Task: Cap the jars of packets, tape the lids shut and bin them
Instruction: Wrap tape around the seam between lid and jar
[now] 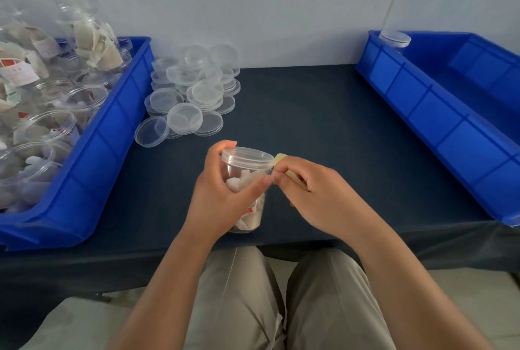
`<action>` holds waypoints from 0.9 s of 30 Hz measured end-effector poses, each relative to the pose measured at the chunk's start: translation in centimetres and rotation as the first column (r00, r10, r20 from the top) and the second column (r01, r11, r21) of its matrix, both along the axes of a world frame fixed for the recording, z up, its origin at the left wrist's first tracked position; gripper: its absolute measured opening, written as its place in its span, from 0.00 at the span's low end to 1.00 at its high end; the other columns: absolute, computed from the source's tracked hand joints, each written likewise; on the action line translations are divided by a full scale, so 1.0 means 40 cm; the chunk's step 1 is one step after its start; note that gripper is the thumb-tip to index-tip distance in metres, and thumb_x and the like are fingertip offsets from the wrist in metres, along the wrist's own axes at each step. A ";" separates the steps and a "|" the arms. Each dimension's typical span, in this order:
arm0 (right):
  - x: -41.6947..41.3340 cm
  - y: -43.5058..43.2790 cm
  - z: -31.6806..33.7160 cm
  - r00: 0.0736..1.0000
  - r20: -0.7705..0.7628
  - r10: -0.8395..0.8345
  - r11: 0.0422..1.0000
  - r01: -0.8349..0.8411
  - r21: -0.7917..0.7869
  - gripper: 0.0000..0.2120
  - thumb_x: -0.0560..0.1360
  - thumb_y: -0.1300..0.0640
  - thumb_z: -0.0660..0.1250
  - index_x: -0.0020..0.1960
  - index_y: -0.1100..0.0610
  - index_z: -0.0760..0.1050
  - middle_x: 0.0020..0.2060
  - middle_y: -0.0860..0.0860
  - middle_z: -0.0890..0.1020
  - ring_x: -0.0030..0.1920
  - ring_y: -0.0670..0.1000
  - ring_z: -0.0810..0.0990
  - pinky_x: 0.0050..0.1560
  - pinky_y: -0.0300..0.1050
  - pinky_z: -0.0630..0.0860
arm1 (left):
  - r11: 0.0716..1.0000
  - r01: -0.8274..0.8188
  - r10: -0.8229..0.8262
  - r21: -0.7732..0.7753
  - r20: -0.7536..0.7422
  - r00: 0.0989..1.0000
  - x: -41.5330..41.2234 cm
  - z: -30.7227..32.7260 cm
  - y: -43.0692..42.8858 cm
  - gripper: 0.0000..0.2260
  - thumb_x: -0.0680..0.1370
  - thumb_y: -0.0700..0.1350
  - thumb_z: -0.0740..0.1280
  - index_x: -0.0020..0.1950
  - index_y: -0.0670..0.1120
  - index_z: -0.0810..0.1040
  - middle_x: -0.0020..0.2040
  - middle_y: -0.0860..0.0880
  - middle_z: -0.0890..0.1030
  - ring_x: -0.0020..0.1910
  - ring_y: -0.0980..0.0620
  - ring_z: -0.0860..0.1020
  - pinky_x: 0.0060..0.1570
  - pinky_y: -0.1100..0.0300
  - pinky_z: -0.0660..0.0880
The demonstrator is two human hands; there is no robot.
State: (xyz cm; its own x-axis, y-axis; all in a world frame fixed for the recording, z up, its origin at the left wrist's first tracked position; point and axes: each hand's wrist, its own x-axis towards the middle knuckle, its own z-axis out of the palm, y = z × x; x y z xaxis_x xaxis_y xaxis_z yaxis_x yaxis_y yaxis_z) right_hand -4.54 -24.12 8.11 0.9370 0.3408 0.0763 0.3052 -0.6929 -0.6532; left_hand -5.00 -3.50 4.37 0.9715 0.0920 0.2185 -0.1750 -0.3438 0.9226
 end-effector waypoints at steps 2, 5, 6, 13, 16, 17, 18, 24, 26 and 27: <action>0.001 0.000 -0.005 1.000 0.003 -0.004 1.000 0.004 -0.006 0.07 0.86 0.43 0.60 0.52 0.41 0.75 0.39 0.37 0.79 0.42 0.41 0.80 0.36 0.34 0.74 | 1.000 -0.017 0.016 0.024 0.021 1.000 0.001 0.000 -0.003 0.38 0.64 0.77 0.74 0.68 0.66 0.67 0.56 0.65 0.81 0.53 0.61 0.83 0.44 0.67 0.81; 0.002 -0.001 -0.009 1.000 0.013 -0.010 1.000 0.011 -0.007 0.07 0.86 0.45 0.61 0.52 0.41 0.76 0.37 0.37 0.78 0.41 0.41 0.79 0.36 0.35 0.74 | 0.996 -0.039 0.034 0.079 0.063 0.997 0.003 0.000 -0.007 0.33 0.66 0.76 0.75 0.65 0.69 0.67 0.55 0.66 0.81 0.52 0.62 0.83 0.44 0.73 0.77; 0.003 0.000 -0.010 1.000 0.018 -0.013 1.000 0.014 -0.010 0.07 0.86 0.45 0.60 0.52 0.41 0.76 0.37 0.38 0.79 0.41 0.42 0.79 0.35 0.36 0.74 | 0.995 -0.047 0.041 0.088 0.070 0.997 0.004 -0.001 -0.008 0.32 0.67 0.75 0.76 0.65 0.69 0.67 0.55 0.66 0.81 0.52 0.63 0.83 0.44 0.73 0.77; 0.000 0.009 -0.014 0.997 0.068 -0.033 0.997 0.037 -0.062 0.08 0.87 0.43 0.60 0.55 0.42 0.77 0.40 0.39 0.80 0.42 0.43 0.80 0.36 0.35 0.73 | 0.990 -0.071 0.061 0.126 0.080 0.995 0.006 -0.008 -0.009 0.29 0.71 0.70 0.76 0.66 0.65 0.68 0.53 0.66 0.82 0.50 0.62 0.84 0.44 0.67 0.81; -0.001 0.010 -0.013 0.996 0.075 -0.041 0.997 0.046 -0.066 0.08 0.87 0.44 0.60 0.55 0.42 0.77 0.37 0.38 0.77 0.41 0.40 0.79 0.33 0.33 0.70 | 0.980 -0.086 0.071 0.178 0.088 0.994 0.007 -0.007 -0.003 0.29 0.70 0.73 0.73 0.66 0.67 0.67 0.54 0.69 0.81 0.51 0.64 0.83 0.42 0.64 0.81; -0.003 0.011 -0.012 0.996 0.078 -0.042 0.996 0.048 -0.078 0.07 0.87 0.44 0.60 0.55 0.42 0.77 0.36 0.38 0.77 0.40 0.40 0.78 0.33 0.33 0.69 | 0.978 -0.086 0.070 0.192 0.090 0.994 0.007 -0.007 -0.001 0.29 0.70 0.73 0.72 0.66 0.67 0.66 0.54 0.70 0.80 0.51 0.65 0.83 0.44 0.64 0.81; -0.004 0.013 -0.011 0.996 0.082 -0.042 0.995 0.049 -0.092 0.07 0.87 0.44 0.60 0.55 0.41 0.77 0.36 0.38 0.76 0.38 0.41 0.78 0.32 0.32 0.68 | 0.976 -0.084 0.067 0.199 0.092 0.994 0.008 -0.007 0.000 0.29 0.70 0.73 0.72 0.66 0.67 0.67 0.55 0.70 0.80 0.52 0.65 0.82 0.45 0.65 0.80; -0.013 0.027 -0.006 0.992 0.112 -0.057 0.990 0.071 -0.123 0.09 0.87 0.44 0.59 0.58 0.42 0.77 0.37 0.39 0.76 0.37 0.43 0.78 0.35 0.33 0.66 | 0.976 -0.080 0.066 0.202 0.075 0.995 0.016 -0.005 0.007 0.36 0.69 0.73 0.72 0.74 0.62 0.69 0.63 0.68 0.76 0.63 0.66 0.76 0.56 0.68 0.74; -0.017 0.031 -0.007 0.989 0.138 -0.060 0.990 0.077 -0.119 0.09 0.87 0.46 0.59 0.57 0.43 0.78 0.37 0.40 0.76 0.37 0.45 0.78 0.35 0.37 0.70 | 0.980 -0.058 0.048 0.189 0.057 0.997 0.014 -0.003 0.002 0.37 0.70 0.73 0.72 0.76 0.64 0.65 0.66 0.67 0.75 0.65 0.66 0.76 0.56 0.68 0.73; -0.019 0.033 -0.008 0.987 0.145 -0.068 0.990 0.084 -0.111 0.08 0.87 0.47 0.60 0.56 0.44 0.78 0.37 0.40 0.76 0.37 0.45 0.78 0.35 0.39 0.72 | 0.982 -0.057 0.049 0.179 0.049 0.998 0.012 -0.003 -0.003 0.38 0.70 0.74 0.71 0.76 0.65 0.64 0.67 0.66 0.75 0.65 0.65 0.76 0.56 0.67 0.73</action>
